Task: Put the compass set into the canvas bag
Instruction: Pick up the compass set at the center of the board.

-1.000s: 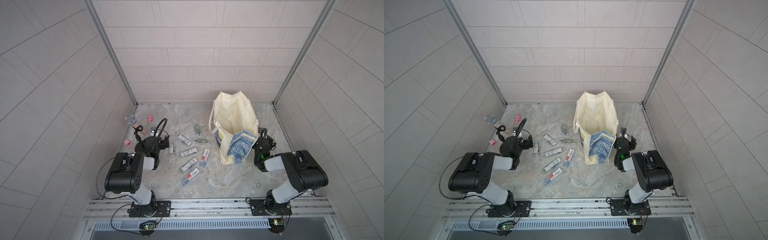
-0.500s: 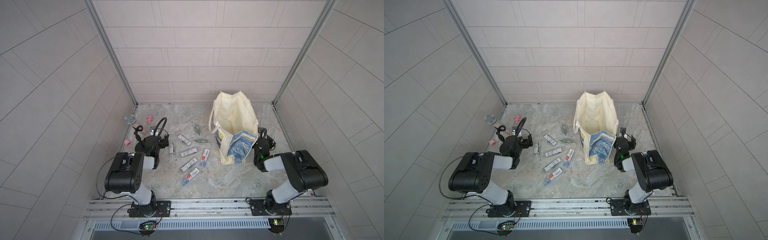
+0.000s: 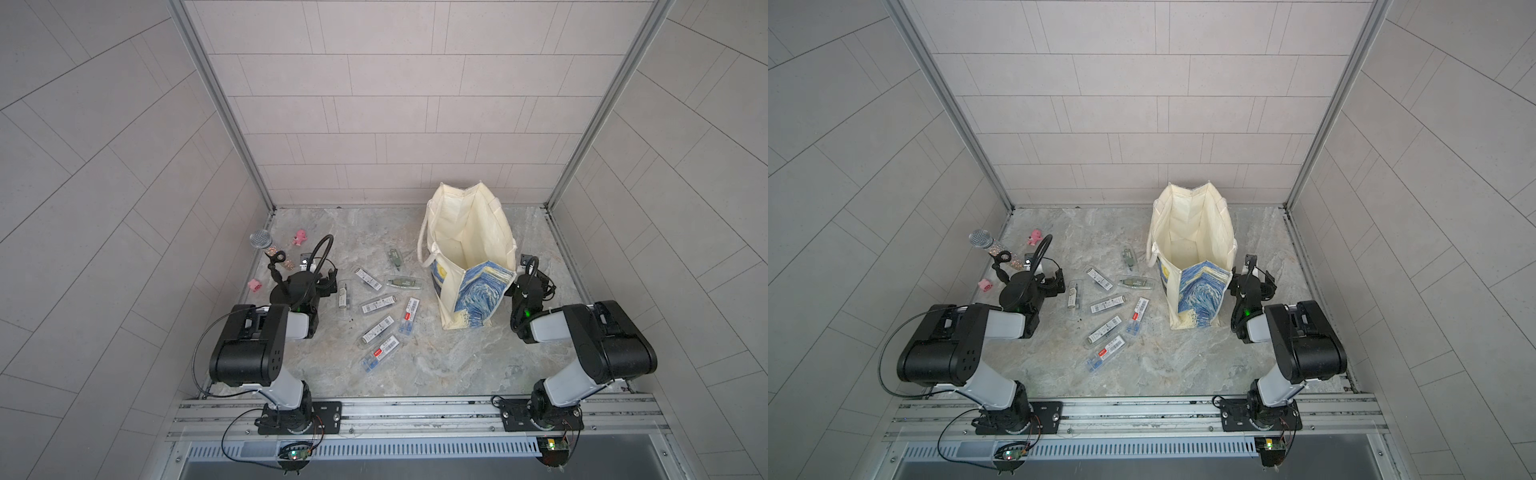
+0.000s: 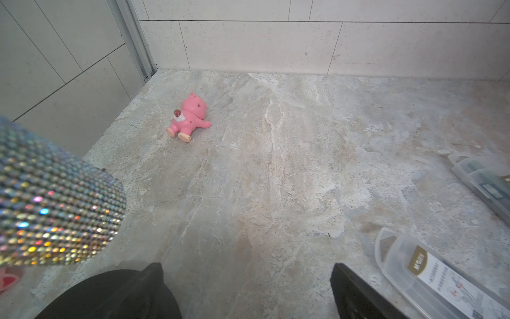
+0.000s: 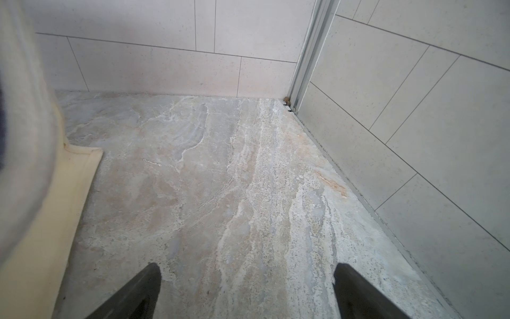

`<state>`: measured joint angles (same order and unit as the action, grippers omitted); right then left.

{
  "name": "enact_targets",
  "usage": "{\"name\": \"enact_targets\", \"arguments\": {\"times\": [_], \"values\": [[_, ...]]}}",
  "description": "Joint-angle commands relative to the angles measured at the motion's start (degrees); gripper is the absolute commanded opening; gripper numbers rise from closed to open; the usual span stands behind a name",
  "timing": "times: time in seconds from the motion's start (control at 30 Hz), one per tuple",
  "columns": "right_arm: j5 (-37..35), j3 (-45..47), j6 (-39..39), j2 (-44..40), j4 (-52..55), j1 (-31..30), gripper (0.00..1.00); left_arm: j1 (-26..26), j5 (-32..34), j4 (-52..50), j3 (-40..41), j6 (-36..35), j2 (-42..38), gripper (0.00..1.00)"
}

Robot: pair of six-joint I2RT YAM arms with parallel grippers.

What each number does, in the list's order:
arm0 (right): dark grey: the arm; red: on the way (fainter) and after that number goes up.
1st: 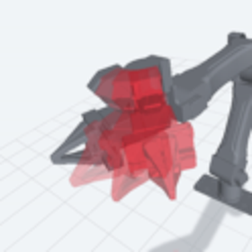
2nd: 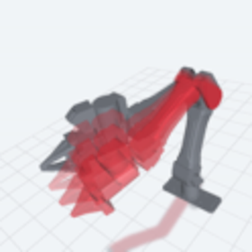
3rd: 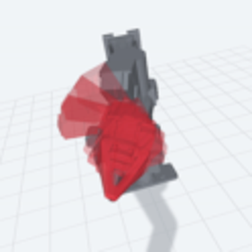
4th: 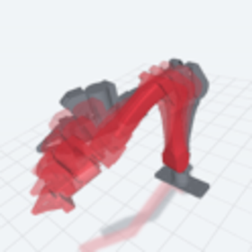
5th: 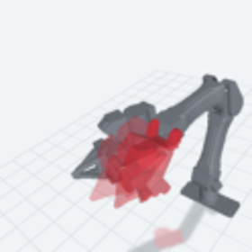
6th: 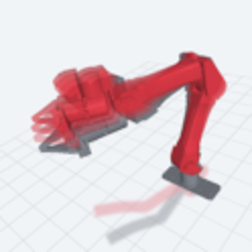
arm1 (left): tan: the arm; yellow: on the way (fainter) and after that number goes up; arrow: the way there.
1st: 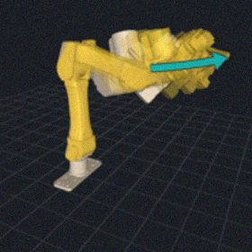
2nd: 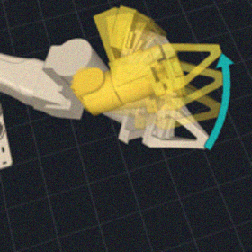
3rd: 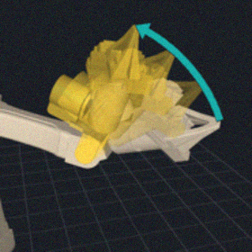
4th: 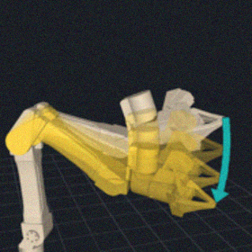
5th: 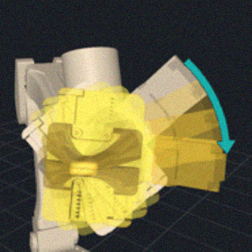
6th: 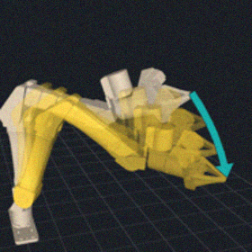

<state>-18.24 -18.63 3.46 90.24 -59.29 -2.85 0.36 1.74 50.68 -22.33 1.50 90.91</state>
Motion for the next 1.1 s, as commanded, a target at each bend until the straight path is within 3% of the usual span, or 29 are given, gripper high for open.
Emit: {"name": "enact_targets", "arguments": {"times": [0.0,0.13,0.23,0.3,0.4,0.53,0.7,0.83,0.93,1.07], "values": [[-1.22,3.16,1.1,-2.47,-4.23,0.03,0.98,0.25,1.02,-2.04,-1.89,0.29,-2.0,0.97],[-8.34,1.54,3.62,-11.87,7.28,-0.01,0.94,0.25,3.91,-19.56,-8.44,2.07,-8.61,0.96],[-11.43,-5.6,8.7,-23.09,29.22,0.29,0.94,0.07,7.22,-30.33,-12.94,8.44,-12.19,0.96],[-11.74,-10.84,11.16,-28.81,41.27,0.31,0.93,0.04,3.1,-33.15,-14.72,13.48,-13.36,0.9],[-9.68,-19.65,13.47,-35.56,56.19,0.3,0.92,-1.68,-1.16,-44.43,-21.22,20.51,-13.13,0.85],[0.51,-29.84,14.88,-38.82,70.24,0.09,0.84,-6.23,2.95,-60.54,-28.44,27.83,-12.71,0.85],[9.79,-36.31,17.68,-41.74,78.18,-1.02,0.82,-11.87,3.22,-75.07,-32.41,29.3,-14.81,0.83],[15.4,-41.51,17.0,-41.16,83.17,-2.41,0.83,-14.76,3.06,-82.33,-29.07,29.48,-19.02,0.83],[15.88,-44.37,15.17,-40.41,85.38,-4.8,0.84,-15.58,-0.13,-84.21,-26.23,28.77,-19.99,0.78],[15.43,-46.65,13.35,-39.33,86.24,-6.5,0.84,-16.61,1.2,-84.86,-23.09,28.34,-19.71,0.79]]}}
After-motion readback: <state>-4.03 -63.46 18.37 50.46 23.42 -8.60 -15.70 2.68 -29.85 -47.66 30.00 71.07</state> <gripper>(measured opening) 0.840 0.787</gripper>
